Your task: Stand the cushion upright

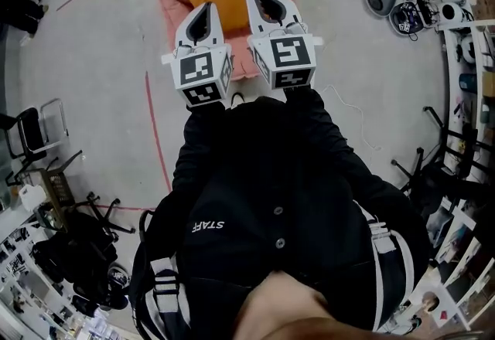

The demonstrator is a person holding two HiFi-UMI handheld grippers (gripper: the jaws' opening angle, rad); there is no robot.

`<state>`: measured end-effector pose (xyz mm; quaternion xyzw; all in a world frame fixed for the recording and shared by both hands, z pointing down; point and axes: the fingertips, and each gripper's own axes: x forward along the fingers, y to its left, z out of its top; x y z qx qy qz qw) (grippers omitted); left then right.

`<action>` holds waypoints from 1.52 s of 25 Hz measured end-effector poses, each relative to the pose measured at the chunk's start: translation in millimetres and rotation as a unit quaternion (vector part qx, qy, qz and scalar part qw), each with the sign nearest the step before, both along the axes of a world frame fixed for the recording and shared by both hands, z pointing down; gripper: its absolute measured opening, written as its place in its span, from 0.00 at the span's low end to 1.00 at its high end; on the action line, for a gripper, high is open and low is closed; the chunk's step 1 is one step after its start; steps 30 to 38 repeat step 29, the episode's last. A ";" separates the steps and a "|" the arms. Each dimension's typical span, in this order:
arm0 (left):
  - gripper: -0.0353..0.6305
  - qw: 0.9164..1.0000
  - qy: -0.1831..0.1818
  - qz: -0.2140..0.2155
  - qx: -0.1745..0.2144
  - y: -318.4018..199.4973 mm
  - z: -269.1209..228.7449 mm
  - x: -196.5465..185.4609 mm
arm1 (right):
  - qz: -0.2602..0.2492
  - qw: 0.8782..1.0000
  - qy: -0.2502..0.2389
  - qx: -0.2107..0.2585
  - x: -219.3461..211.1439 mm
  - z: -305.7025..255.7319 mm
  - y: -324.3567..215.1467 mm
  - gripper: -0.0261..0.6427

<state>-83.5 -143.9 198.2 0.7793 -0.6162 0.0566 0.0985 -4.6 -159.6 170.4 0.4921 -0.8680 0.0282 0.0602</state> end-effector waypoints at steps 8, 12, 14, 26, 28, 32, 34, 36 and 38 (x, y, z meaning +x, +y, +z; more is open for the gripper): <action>0.05 0.999 -0.009 -0.012 0.028 -15.0 -27.5 -7.1 | -0.014 1.000 0.007 0.024 -7.4 -16.4 -8.3 0.06; 0.05 0.999 -0.009 -0.014 0.035 -23.1 -36.4 -4.5 | -0.020 0.999 0.004 0.035 -6.3 -26.4 -13.0 0.06; 0.05 0.999 -0.008 -0.012 0.040 -27.7 -43.1 0.0 | -0.020 0.999 0.001 0.038 -3.3 -29.2 -15.2 0.06; 0.05 0.999 -0.019 -0.021 0.046 -36.8 -51.1 10.0 | -0.018 0.999 -0.010 0.040 12.2 -31.9 -21.8 0.06; 0.05 0.999 -0.020 -0.024 0.044 -35.9 -49.7 12.3 | -0.019 0.999 -0.010 0.039 15.5 -31.3 -20.8 0.06; 0.05 0.999 -0.020 -0.025 0.044 -35.6 -48.8 14.0 | -0.020 0.999 -0.009 0.039 17.5 -31.1 -20.4 0.06; 0.05 0.999 -0.020 -0.025 0.044 -35.6 -48.8 14.0 | -0.020 0.999 -0.009 0.039 17.5 -31.1 -20.4 0.06; 0.05 0.999 -0.020 -0.025 0.044 -35.6 -48.8 14.0 | -0.020 0.999 -0.009 0.039 17.5 -31.1 -20.4 0.06; 0.05 0.999 -0.020 -0.025 0.044 -35.6 -48.8 14.0 | -0.020 0.999 -0.009 0.039 17.5 -31.1 -20.4 0.06</action>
